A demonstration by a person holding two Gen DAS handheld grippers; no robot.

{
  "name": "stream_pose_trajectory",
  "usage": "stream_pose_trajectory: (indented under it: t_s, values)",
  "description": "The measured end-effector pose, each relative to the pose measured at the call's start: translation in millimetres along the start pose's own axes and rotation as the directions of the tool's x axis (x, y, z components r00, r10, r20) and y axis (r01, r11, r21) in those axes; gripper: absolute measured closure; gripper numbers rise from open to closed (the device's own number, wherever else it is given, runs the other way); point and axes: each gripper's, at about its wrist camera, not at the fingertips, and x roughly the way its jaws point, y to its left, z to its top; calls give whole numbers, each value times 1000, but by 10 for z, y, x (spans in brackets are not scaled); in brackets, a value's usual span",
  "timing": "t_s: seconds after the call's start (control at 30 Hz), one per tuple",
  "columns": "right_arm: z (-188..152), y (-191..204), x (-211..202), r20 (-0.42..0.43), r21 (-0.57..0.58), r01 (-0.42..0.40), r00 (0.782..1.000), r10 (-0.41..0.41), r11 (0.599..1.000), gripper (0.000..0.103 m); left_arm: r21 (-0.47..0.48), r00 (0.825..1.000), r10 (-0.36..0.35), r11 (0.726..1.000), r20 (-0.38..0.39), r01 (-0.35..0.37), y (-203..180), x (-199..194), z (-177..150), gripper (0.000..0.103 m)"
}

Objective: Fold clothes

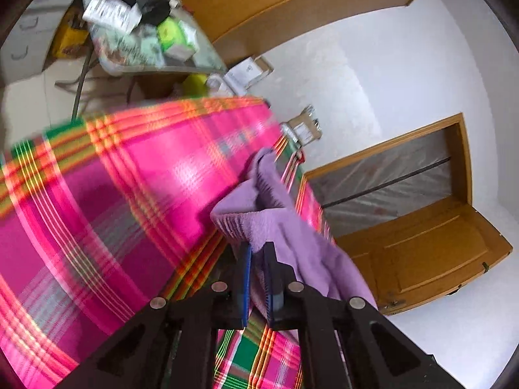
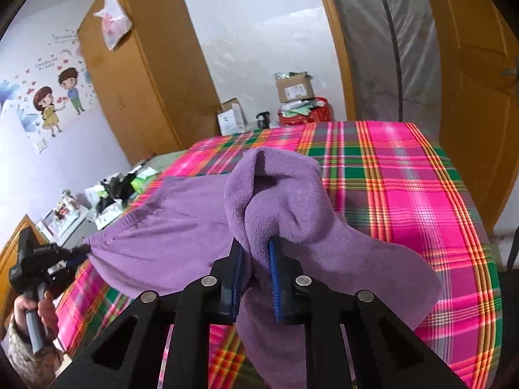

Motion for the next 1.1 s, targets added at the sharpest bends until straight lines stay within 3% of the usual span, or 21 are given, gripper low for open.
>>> stream_pose_trajectory:
  t_s: [0.3,0.63,0.87,1.1]
  values:
    - [-163,313,-154,-21,-69,-84,996,83,994,88,22,999,17,1000,51,-18,90,-394,-19,96]
    - [-461,329,-177,-79,-69,-89,993,83,994,88,-30,996,86,996,22,-85,461,-590,-191,96]
    - [-588,352,-169,-106,-77,-105,990,96,992,88,1,993,112,994,38,-112,475,-719,-266,96]
    - [-683,331,-121,-135,-76,-112,986,101,991,87,-44,984,175,984,-17,-175,676,-633,-333,95]
